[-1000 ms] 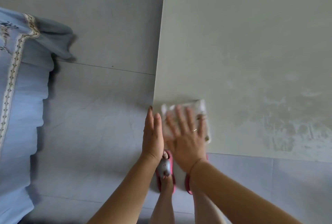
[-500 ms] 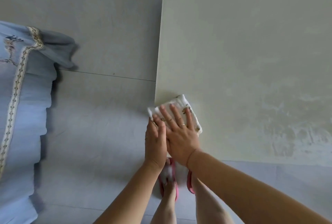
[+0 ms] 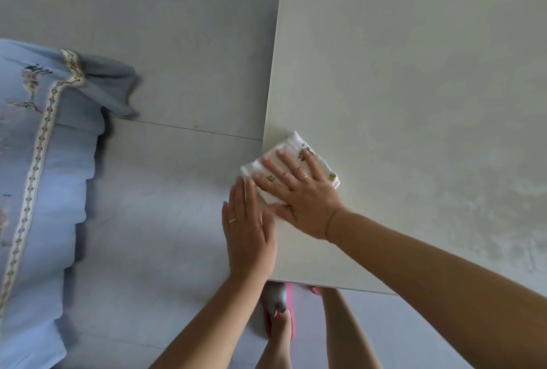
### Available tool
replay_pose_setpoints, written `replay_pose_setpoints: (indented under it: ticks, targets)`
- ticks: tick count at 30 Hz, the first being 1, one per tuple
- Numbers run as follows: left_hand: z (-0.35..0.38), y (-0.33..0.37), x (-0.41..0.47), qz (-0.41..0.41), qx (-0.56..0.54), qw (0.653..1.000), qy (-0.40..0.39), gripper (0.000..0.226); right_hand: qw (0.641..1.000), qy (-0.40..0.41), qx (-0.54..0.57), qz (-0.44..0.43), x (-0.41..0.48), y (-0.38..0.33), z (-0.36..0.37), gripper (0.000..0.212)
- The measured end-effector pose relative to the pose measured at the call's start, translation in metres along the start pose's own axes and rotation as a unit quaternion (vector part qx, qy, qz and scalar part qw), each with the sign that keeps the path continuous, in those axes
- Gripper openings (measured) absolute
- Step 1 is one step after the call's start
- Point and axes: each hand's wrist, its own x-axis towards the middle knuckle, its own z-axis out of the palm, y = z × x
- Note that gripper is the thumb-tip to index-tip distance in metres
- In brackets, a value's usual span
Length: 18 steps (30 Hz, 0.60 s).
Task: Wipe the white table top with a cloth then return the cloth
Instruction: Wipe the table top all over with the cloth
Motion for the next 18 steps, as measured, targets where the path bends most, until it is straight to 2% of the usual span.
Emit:
replay_pose_setpoints:
  ticks: [1, 2, 5, 8, 9, 11, 14, 15, 16, 18]
  targets:
    - [-0.001, 0.000, 0.006, 0.018, 0.023, 1.000, 0.010, 0.059, 1.000, 0.014, -0.022, -0.004, 0.006, 0.020, -0.002, 0.058]
    - [0.000, 0.001, 0.012, 0.038, 0.045, 0.998, 0.011, 0.061, 0.999, 0.030, -0.029, 0.032, 0.013, 0.041, -0.004, 0.057]
    - [0.010, 0.007, 0.030, 0.097, 0.098, 0.990, -0.016, 0.064, 0.973, 0.048, 0.049, 0.219, 0.033, 0.095, -0.007, 0.057]
    - [0.028, 0.014, 0.034, 0.111, 0.156, 0.981, -0.041, 0.069, 0.932, 0.070, 0.110, 0.339, 0.047, 0.075, -0.008, 0.057]
    - [0.032, 0.015, 0.032, 0.110, 0.171, 0.978, -0.041, 0.071, 0.934, 0.065, 0.115, 0.332, 0.048, 0.058, -0.008, 0.057]
    - [0.036, 0.014, 0.030, 0.110, 0.187, 0.976, -0.028, 0.072, 0.965, 0.047, 0.093, 0.239, 0.041, 0.029, -0.007, 0.056]
    - [0.036, 0.012, 0.030, 0.114, 0.191, 0.975, -0.017, 0.071, 0.996, 0.020, 0.045, 0.075, 0.035, 0.063, -0.015, 0.056]
    - [0.036, 0.012, 0.030, 0.114, 0.193, 0.975, -0.015, 0.072, 0.997, 0.022, 0.032, 0.070, 0.040, 0.086, -0.017, 0.055]
    - [0.036, 0.012, 0.030, 0.113, 0.194, 0.974, -0.015, 0.072, 0.994, 0.029, 0.026, 0.102, 0.048, 0.109, -0.019, 0.055]
    - [0.037, 0.014, 0.030, 0.112, 0.193, 0.975, -0.015, 0.072, 0.969, 0.037, 0.065, 0.234, 0.066, 0.139, -0.023, 0.055]
